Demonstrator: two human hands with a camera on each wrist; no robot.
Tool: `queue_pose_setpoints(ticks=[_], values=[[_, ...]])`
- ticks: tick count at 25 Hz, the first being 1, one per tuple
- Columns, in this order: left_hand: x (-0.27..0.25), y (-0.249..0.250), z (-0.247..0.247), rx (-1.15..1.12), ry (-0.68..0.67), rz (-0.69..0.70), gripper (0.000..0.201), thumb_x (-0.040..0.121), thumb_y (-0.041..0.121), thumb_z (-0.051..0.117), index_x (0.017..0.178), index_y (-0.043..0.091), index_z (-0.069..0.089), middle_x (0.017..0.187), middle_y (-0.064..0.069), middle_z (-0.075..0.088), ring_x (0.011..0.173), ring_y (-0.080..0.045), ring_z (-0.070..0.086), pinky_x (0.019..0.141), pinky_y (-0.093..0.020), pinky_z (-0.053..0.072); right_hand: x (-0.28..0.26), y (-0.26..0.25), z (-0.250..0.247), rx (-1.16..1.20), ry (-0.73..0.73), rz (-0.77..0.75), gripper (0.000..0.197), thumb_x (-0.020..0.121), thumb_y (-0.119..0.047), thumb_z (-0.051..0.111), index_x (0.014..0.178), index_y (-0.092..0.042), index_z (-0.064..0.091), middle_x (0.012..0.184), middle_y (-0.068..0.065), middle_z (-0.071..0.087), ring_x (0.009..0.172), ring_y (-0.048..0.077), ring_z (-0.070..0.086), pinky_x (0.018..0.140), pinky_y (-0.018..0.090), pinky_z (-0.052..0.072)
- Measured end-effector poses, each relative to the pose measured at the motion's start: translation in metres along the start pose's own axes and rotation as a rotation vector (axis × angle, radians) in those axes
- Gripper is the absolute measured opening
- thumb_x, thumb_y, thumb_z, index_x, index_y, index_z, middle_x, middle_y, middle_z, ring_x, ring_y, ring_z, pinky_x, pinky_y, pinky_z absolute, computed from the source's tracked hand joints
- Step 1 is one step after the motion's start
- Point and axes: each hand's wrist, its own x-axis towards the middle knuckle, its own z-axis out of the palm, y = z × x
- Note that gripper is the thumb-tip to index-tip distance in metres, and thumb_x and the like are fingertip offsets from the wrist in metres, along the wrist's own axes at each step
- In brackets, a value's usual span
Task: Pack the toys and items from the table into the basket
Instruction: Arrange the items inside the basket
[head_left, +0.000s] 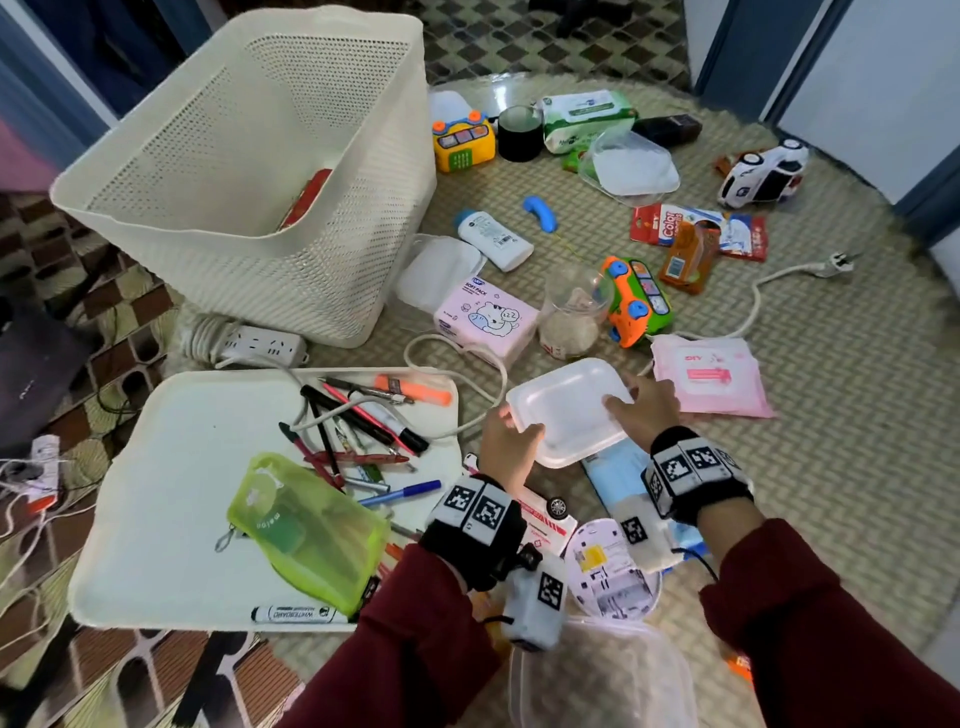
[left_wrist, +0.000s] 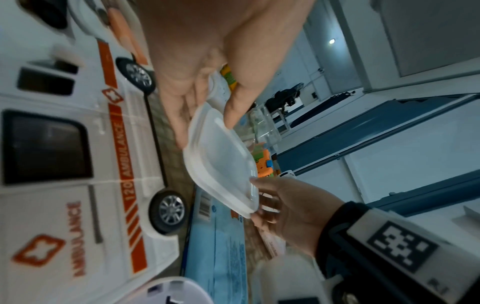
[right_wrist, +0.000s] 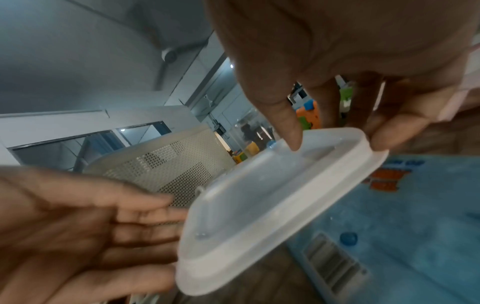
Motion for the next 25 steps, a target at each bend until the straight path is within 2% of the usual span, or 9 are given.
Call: queue_pose_setpoints(ticks=[2,4,8,11,14,17,21,23,25], values=[[-0.008,0.004,-0.007,-0.029,0.006,0.072,0.042,0.084,-0.004,0.058,0.124,0.003,0.046,0.116,-0.012,0.057,0.097,-0.02,0.06,0.08,-0.037,0.056,-0.005,0.008,-0.009,0.086,0.074,-0.014,0.036,0.086,-0.025,0.062,0.119,-0.009,0.062,0.12,0.021,0.051,0.109,0.036,0.051,0.097,0.036,0.04],[-0.015,0.005,-0.016,-0.021,0.015,0.154,0.034,0.089,-0.011,0.048,0.12,0.003,0.047,0.11,-0.012,0.057,0.087,-0.014,0.059,0.068,-0.027,0.056,-0.021,0.012,-0.021,0.247,0.121,-0.052,0.032,0.084,-0.019,0.066,0.113,-0.004,0.063,0.107,0.017,0.058,0.095,0.029,0.056,0.087,0.032,0.042],[-0.044,0.004,-0.03,-0.094,-0.02,0.217,0.027,0.097,0.006,0.048,0.123,0.002,0.054,0.115,-0.013,0.063,0.104,-0.023,0.064,0.078,-0.028,0.056,-0.07,0.012,-0.043,0.476,0.139,-0.095,0.024,0.082,-0.019,0.07,0.101,-0.008,0.059,0.089,0.009,0.059,0.08,0.022,0.056,0.075,0.036,0.048],[-0.073,-0.001,-0.034,-0.167,-0.083,0.233,0.03,0.101,0.019,0.042,0.121,0.005,0.059,0.109,-0.007,0.069,0.097,-0.012,0.067,0.076,-0.017,0.054,-0.113,0.02,-0.051,0.596,0.148,-0.151,0.011,0.089,-0.022,0.063,0.089,-0.012,0.059,0.079,0.01,0.06,0.066,0.022,0.057,0.059,0.032,0.051],[-0.096,-0.011,-0.036,-0.237,-0.1,0.21,0.027,0.102,0.021,0.038,0.107,0.01,0.063,0.099,0.002,0.07,0.091,-0.005,0.066,0.072,-0.015,0.051,-0.148,0.037,-0.049,0.663,0.135,-0.135,0.018,0.094,-0.026,0.053,0.086,-0.014,0.063,0.081,0.012,0.066,0.068,0.025,0.065,0.068,0.038,0.055],[-0.115,-0.031,-0.04,-0.315,-0.09,0.178,0.021,0.101,0.017,0.041,0.097,0.009,0.06,0.097,-0.001,0.068,0.091,-0.009,0.064,0.077,-0.017,0.052,-0.177,0.055,-0.041,0.692,0.088,-0.142,0.023,0.096,-0.026,0.051,0.087,-0.009,0.065,0.091,0.017,0.069,0.079,0.026,0.069,0.079,0.038,0.056],[-0.134,-0.062,-0.048,-0.37,-0.056,0.161,0.017,0.097,0.015,0.05,0.1,0.0,0.059,0.104,-0.011,0.067,0.096,-0.017,0.063,0.079,-0.018,0.052,-0.211,0.073,-0.03,0.743,0.055,-0.153,0.024,0.095,-0.023,0.053,0.078,-0.02,0.069,0.084,0.0,0.072,0.082,0.019,0.066,0.082,0.033,0.051],[-0.144,-0.079,-0.052,-0.37,-0.078,0.164,0.015,0.094,0.001,0.05,0.107,-0.001,0.056,0.11,-0.012,0.064,0.094,-0.016,0.062,0.074,-0.016,0.052,-0.226,0.084,-0.023,0.658,0.039,-0.199,0.018,0.09,-0.009,0.059,0.084,-0.023,0.069,0.092,-0.002,0.072,0.087,0.013,0.064,0.084,0.027,0.05],[-0.152,-0.095,-0.055,-0.309,-0.113,0.162,0.029,0.091,-0.012,0.045,0.117,-0.001,0.052,0.115,-0.013,0.063,0.095,-0.016,0.061,0.076,-0.018,0.051,-0.241,0.09,-0.017,0.602,0.02,-0.199,0.03,0.084,0.008,0.056,0.097,-0.018,0.063,0.102,0.001,0.068,0.089,0.004,0.063,0.079,0.014,0.049]])
